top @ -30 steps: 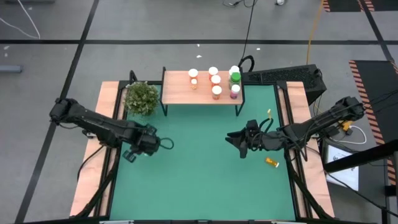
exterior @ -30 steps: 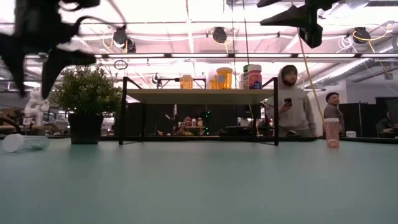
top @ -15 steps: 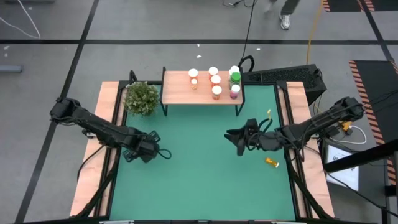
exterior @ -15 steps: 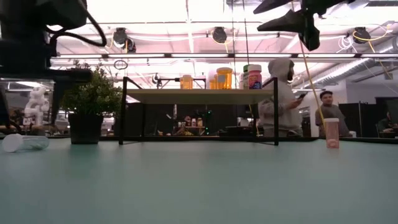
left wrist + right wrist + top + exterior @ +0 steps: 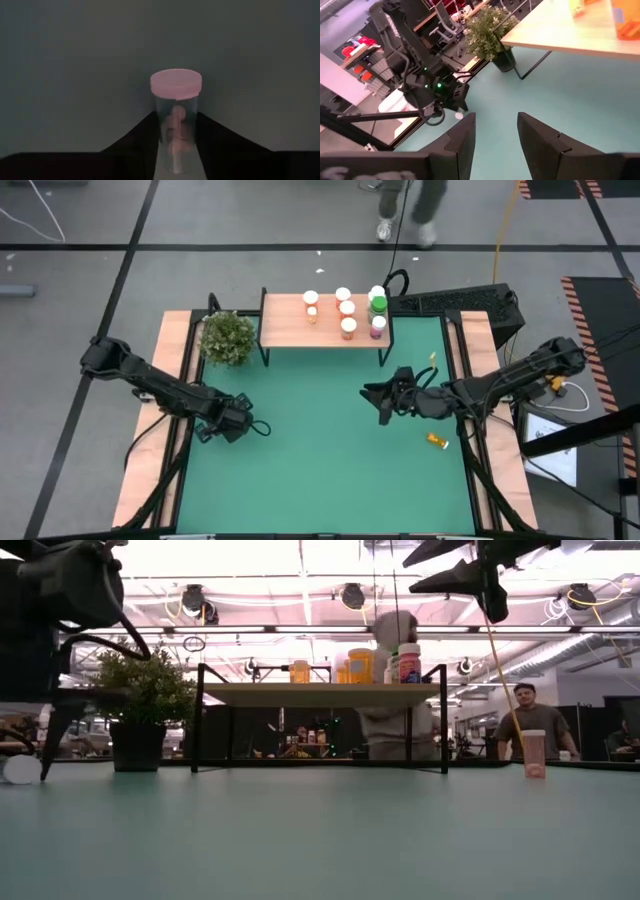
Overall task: Pick and place medicine bottles onto shelf by color
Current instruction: Put the small blue medicine bottle on the shelf
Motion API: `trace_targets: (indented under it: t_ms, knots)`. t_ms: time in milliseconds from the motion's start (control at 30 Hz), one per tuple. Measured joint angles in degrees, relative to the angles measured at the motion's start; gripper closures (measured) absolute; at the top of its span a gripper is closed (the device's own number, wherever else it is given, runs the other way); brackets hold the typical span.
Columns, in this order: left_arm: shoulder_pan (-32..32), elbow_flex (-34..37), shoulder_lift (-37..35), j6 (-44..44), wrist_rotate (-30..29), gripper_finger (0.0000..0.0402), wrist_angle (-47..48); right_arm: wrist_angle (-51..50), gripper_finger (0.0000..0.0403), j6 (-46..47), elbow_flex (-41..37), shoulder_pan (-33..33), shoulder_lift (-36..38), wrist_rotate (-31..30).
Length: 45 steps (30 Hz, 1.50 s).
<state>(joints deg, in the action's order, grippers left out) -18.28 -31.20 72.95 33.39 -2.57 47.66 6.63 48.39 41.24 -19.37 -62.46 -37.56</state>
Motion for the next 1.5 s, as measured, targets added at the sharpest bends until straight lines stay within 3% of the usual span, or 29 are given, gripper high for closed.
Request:
trace_targets:
  t_ms: [233,367,700,1000,1233,1500]
  knots:
    - [0.2,0.1,0.0,-3.4,0.1,0.03,-1.4,1.4,0.0264,-1.8,0.0,2.2,0.0,0.2]
    - [1.6,0.0,0.0,-4.9,-0.6,0.0316,-3.3,4.2,0.0264,-4.7,0.0,3.0,0.0,0.3]
    - [8.6,-2.9,0.0,-10.3,-2.9,0.0289,-8.3,7.7,0.0264,-7.7,0.0,4.9,0.0,0.8]
    - [15.1,-8.4,0.0,-22.0,-0.5,0.0301,-17.0,13.7,0.0264,-11.7,0.0,8.1,0.0,8.3]
    - [16.1,-16.5,0.0,-25.2,-0.3,0.0294,-21.4,15.6,0.0264,-16.4,0.0,9.3,0.0,13.2]
    - [16.1,-26.8,0.0,-27.6,-0.3,0.0294,-26.3,35.9,0.025,-26.1,1.6,11.0,-6.1,20.9]
